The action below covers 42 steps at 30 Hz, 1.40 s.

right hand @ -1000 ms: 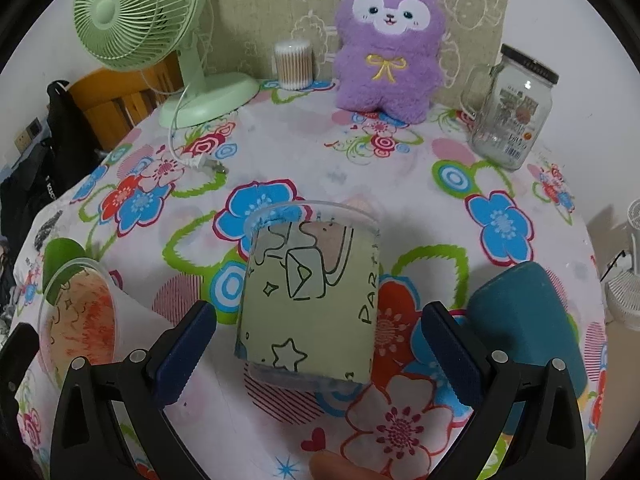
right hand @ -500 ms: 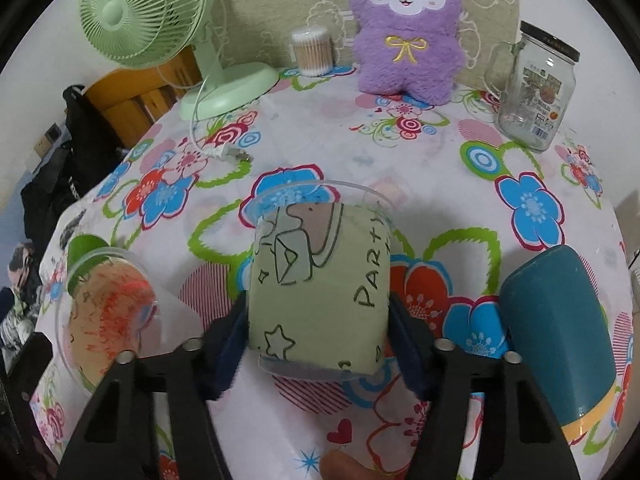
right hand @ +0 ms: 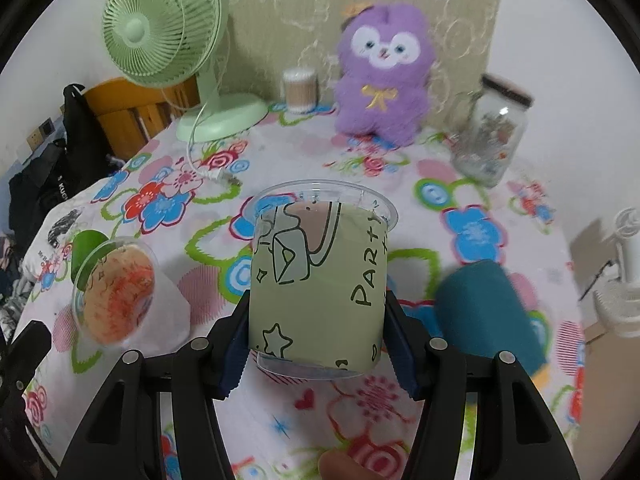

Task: Flip cup upside down
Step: 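Lift the green-sleeved cup with the right gripper toward the left gripper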

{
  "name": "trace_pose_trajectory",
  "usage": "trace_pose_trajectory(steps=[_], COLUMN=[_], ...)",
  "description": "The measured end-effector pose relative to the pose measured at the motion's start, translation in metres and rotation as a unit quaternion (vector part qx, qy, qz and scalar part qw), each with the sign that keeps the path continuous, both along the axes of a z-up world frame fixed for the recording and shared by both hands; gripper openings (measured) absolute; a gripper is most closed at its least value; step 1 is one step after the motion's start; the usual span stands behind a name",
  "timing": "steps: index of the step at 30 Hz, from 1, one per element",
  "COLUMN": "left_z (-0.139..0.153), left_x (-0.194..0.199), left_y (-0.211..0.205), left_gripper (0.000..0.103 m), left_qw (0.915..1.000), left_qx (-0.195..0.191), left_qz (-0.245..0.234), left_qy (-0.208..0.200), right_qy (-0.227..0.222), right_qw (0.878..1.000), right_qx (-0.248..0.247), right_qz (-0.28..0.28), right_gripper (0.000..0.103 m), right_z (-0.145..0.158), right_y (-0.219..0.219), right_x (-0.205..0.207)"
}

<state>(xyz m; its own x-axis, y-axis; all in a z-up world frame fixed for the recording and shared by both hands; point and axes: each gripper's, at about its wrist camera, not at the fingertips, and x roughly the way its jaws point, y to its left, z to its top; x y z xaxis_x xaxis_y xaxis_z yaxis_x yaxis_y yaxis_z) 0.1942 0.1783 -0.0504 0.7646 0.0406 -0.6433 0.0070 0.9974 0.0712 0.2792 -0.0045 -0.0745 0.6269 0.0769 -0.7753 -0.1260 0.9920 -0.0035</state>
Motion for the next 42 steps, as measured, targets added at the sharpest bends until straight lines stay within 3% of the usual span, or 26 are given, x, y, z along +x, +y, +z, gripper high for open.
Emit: trace_pose_trajectory(steps=[10, 19, 30, 42], left_z=[0.009, 0.001, -0.017, -0.038], left_x=[-0.028, -0.068, -0.111, -0.145], left_y=[-0.036, -0.051, -0.065, -0.087], left_gripper=[0.103, 0.103, 0.103, 0.103], left_qw=[0.999, 0.9973, 0.9937, 0.9874], left_qx=[0.004, 0.02, 0.024, 0.03], left_qz=[-0.045, -0.07, -0.107, -0.148], left_qy=[-0.008, -0.002, 0.022, 0.049], right_qy=[-0.016, -0.013, 0.013, 0.066], right_qw=[0.999, 1.0, 0.998, 0.993], right_qx=[0.0, -0.026, -0.056, -0.094], right_qz=[-0.028, -0.011, 0.004, -0.004], right_gripper=[0.063, 0.063, 0.063, 0.063], right_z=[0.018, 0.015, 0.005, -0.02], right_y=[-0.039, -0.038, -0.038, -0.043], right_x=[-0.065, -0.126, -0.193, -0.235])
